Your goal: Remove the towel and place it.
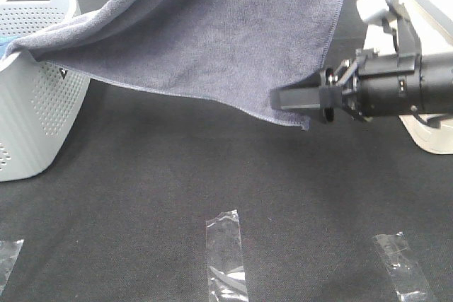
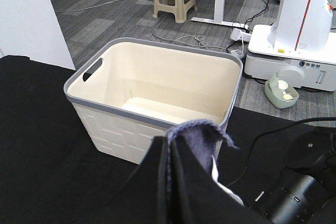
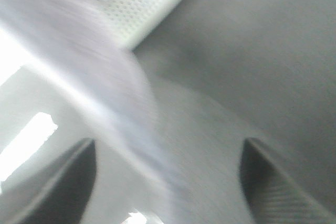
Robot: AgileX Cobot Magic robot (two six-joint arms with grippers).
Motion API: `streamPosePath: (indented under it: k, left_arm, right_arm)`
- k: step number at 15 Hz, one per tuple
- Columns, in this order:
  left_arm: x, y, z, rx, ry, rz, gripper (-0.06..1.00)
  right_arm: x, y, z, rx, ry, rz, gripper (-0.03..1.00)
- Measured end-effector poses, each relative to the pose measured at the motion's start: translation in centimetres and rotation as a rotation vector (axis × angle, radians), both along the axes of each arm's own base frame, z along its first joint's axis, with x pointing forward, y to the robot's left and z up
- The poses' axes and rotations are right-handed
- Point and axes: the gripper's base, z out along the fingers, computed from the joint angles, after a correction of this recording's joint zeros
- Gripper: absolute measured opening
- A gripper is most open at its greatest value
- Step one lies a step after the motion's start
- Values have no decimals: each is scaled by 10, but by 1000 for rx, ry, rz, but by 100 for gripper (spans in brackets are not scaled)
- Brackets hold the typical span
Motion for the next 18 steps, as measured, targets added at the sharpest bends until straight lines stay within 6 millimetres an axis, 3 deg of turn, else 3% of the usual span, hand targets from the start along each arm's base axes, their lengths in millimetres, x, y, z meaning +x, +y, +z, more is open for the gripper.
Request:
streamPosePath:
  k: [6, 10, 14, 18]
  left_arm:
    - [2, 0, 2, -21, -20, 18, 0]
    - [14, 7, -4, 53, -41, 150, 0]
    - [45, 17, -30, 197, -47, 418, 0]
    - [98, 41, -68, 200, 5, 613, 0]
  right_arm:
    - [-2, 3, 4, 46, -2, 37, 3]
    - [8, 6, 17, 102, 143, -5, 0]
    - [35, 1, 56, -140, 347, -28, 0]
    - [80, -27, 142, -457, 188, -323, 0]
